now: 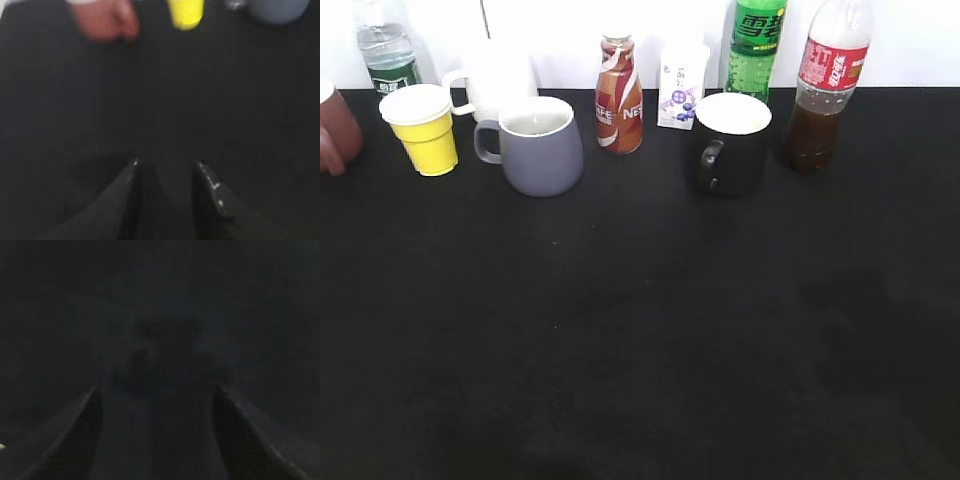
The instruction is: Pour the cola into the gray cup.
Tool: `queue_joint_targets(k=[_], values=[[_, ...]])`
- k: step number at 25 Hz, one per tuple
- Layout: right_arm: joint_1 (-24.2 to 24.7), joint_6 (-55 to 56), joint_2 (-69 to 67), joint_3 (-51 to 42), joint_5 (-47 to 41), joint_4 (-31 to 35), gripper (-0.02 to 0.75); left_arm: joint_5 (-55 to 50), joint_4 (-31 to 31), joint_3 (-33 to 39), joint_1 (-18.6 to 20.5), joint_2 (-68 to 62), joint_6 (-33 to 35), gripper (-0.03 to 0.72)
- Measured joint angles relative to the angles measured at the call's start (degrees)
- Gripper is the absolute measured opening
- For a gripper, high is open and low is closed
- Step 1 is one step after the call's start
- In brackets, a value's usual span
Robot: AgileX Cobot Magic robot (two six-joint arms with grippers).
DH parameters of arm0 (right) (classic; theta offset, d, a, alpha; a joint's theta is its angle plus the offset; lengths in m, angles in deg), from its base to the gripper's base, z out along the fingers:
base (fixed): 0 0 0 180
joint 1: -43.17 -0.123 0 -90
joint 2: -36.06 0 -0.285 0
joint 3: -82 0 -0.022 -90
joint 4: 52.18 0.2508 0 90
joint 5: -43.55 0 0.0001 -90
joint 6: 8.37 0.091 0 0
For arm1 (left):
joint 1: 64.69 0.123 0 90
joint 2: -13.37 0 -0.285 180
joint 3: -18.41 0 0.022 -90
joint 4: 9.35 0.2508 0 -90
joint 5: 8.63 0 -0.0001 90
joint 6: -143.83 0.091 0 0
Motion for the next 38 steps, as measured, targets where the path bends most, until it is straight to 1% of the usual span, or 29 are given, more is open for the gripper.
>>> queue_joint_targets(k=[2,3,5,6,9,11,22,23,24,27,28,29,30,33,36,38], values=[[0.0,0.0,6.07,-3.6,-0.98,0.0,0.522,-8.71,0.19,-1.79,0.25,3.02,-1.29,0.261],[0.0,-0.17,10.12,-6.72,-1.03,0.0,0.522,-11.31,0.19,-1.79,0.35,4.07,-1.79,0.261],[0.0,-0.39,18.62,-14.25,-1.09,0.0,0.522,-11.93,-0.24,-0.92,0.36,5.32,-2.75,0.261],[0.0,-0.59,22.41,-16.4,-2.38,0.0,0.523,-11.78,-0.3,-0.63,0.36,5.32,-2.89,0.262],[0.0,-0.85,30.09,-17.36,-3.24,-0.56,0.523,-10.77,-0.3,0.15,0.36,5.32,-2.95,0.262],[0.0,-0.93,30.68,-18.31,-4.89,-0.56,0.523,-10.64,-0.36,0.15,0.36,5.32,-3.06,0.262],[0.0,-1.04,30.78,-18.31,-4.89,-0.61,0.522,-10.64,-0.66,0.22,0.36,6.01,-3.06,0.262],[0.95,-1.04,31.13,-18.31,-4.89,-0.55,0.522,-10.63,-0.66,0.23,0.36,7.61,-3.06,0.262],[4.61,-1.04,31.4,-18.31,-4.94,-0.55,0.521,-10.58,-0.66,0.23,0.36,9.73,-3.06,0.262],[22.81,-1.04,35.25,-18.31,-4.94,-0.6,0.521,-10.58,-0.66,0.23,0.36,17.3,-3.06,0.262],[26.27,-1.04,37.64,-18.31,-4.94,-0.6,0.521,-10.58,-0.66,0.23,0.36,19.18,-3.06,0.262],[27.63,-1.04,40.67,-18.31,-4.94,-0.6,0.521,-10.58,-0.66,0.23,0.36,20.48,-3.06,0.262],[27.77,-1.04,43.09,-18.31,-4.94,-0.6,0.521,-10.58,-0.66,0.28,0.36,20.67,-3.06,0.262],[27.84,-1.11,43.62,-18.31,-4.98,-0.6,0.521,-10.58,-0.66,0.4,0.36,20.67,-3.06,0.262],[25.5,-1.11,43.62,-18.31,-4.98,-0.6,0.521,-10.58,-0.66,0.4,0.36,20.67,-3.06,0.262],[25.43,-1.11,43.62,-18.31,-4.98,-0.6,0.521,-10.58,-0.66,0.4,0.36,20.67,-3.06,0.262]])
